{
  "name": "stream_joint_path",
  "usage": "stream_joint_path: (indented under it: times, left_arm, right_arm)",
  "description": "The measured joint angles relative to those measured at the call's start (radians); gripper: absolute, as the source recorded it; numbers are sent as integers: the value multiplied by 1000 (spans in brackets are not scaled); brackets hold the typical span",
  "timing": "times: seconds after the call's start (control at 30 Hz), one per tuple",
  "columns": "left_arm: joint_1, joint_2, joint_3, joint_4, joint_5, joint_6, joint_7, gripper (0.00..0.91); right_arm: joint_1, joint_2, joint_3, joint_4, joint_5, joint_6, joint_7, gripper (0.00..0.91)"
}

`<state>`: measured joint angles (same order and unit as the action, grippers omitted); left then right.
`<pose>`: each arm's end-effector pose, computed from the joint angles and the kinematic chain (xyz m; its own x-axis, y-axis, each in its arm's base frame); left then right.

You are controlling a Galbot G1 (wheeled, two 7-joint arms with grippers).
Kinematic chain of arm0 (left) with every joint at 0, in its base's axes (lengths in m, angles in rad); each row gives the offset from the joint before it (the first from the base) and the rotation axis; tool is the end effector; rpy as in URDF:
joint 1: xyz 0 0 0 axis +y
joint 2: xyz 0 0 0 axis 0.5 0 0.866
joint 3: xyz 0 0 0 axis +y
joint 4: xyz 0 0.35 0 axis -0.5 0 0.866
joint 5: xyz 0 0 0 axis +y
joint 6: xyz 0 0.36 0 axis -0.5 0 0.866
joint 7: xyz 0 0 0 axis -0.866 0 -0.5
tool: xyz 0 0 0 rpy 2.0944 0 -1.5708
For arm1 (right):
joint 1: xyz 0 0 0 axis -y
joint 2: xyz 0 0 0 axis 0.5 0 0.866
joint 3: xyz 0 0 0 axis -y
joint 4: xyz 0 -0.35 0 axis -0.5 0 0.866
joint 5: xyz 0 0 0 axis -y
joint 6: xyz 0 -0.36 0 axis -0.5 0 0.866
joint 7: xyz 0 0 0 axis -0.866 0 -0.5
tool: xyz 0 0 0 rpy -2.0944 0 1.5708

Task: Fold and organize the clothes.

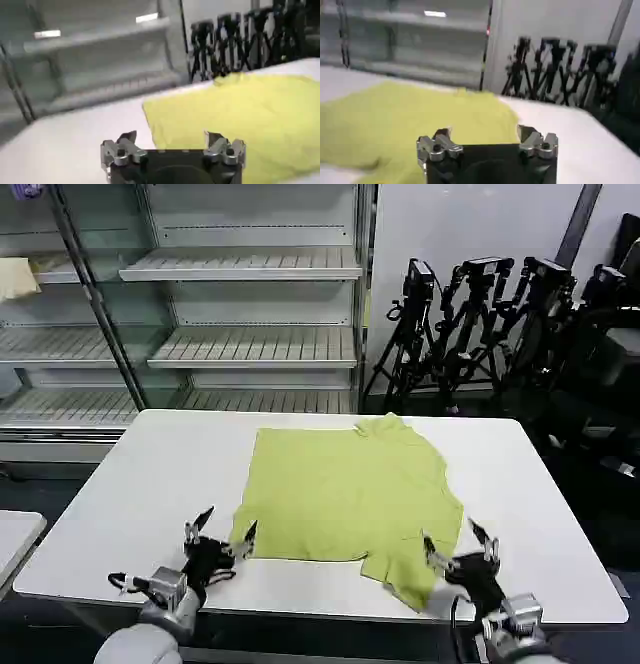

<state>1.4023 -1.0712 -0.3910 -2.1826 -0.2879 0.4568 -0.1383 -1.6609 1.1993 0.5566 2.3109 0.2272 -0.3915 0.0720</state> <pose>0.2237 0.0344 -0.2370 -0.9427 0.1728 0.2854 0.2264 0.9597 0.1666 0.1615 -0.0471 -0.2321 -0.9534 -0.1075 0.2819 -0.1450 0.9827 -0.1154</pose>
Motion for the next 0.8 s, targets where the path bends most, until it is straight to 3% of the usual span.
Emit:
stream_joint_path:
  times: [0.63,0.67,0.7,0.73,0.77,0.8]
  left_arm:
    - [69,48,-42,4,-188,99,-47,907]
    - [69,48,-43,5,-192,100,-48,907]
    - [69,50,-44,5,-196,102,-48,846]
    - [70,52,-44,5,-199,103,-47,333]
    - [70,53,-45,6,-200,104,-46,121]
    - [70,54,-45,7,-200,105,-45,10]
  right_arm:
    - [-96,39,-57,31,-14,-74,54,907]
    - [-96,39,-60,29,-14,-79,55,705]
    - [-97,39,-62,28,-14,-83,55,584]
    - [-97,39,-64,26,-13,-88,55,222]
    - [-98,39,-66,25,-13,-93,55,81]
    - [-98,39,-69,24,-11,-98,55,0]
